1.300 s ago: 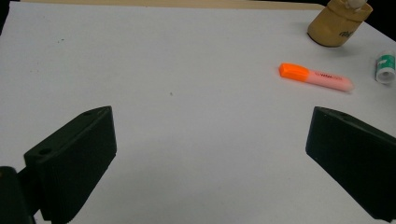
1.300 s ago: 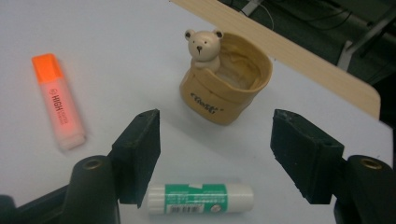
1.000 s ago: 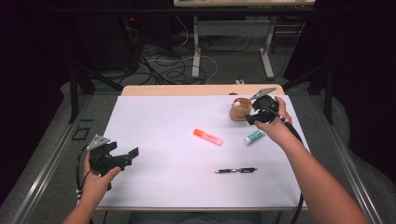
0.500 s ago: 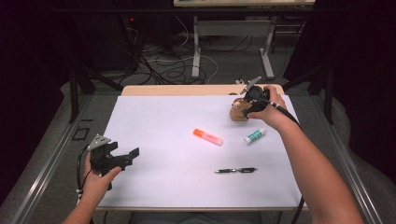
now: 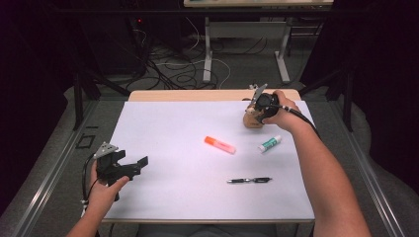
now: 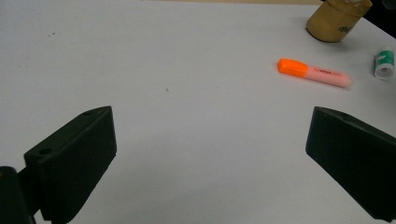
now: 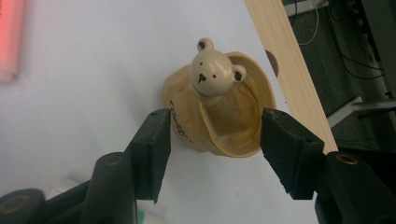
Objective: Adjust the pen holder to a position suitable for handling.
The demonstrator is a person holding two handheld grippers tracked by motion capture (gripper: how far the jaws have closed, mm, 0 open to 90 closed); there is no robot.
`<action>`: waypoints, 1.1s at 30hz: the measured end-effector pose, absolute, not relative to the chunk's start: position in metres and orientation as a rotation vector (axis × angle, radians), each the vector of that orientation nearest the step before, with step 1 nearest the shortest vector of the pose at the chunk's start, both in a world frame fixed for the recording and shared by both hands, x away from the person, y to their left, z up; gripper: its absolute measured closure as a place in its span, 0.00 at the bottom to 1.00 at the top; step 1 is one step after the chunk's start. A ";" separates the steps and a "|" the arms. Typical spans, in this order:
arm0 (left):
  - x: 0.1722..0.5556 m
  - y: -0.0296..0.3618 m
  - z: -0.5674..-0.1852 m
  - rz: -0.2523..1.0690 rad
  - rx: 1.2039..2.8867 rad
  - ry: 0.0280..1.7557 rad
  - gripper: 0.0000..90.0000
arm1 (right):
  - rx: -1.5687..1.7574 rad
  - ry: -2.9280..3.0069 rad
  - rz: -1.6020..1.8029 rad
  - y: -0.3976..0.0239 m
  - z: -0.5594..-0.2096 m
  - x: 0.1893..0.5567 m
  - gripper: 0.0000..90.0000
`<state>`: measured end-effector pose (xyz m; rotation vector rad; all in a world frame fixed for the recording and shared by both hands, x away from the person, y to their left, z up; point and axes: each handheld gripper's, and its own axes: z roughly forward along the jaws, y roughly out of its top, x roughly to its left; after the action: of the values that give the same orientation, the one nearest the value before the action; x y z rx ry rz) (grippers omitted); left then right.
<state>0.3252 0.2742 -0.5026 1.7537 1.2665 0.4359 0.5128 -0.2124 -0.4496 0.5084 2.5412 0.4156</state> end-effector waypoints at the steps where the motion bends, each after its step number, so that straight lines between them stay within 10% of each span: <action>1: 0.325 0.274 -0.503 0.435 1.754 1.268 0.02 | 0.508 2.541 0.416 -0.212 -0.450 0.513 0.48; 33: 0.326 0.276 -0.505 0.420 1.744 1.289 0.03 | 0.403 2.669 0.324 -0.204 -0.491 0.536 0.61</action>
<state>0.3260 0.2761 -0.5050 1.7444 1.2890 0.4197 0.5365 -0.2041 -0.4908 0.4033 2.6693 0.3236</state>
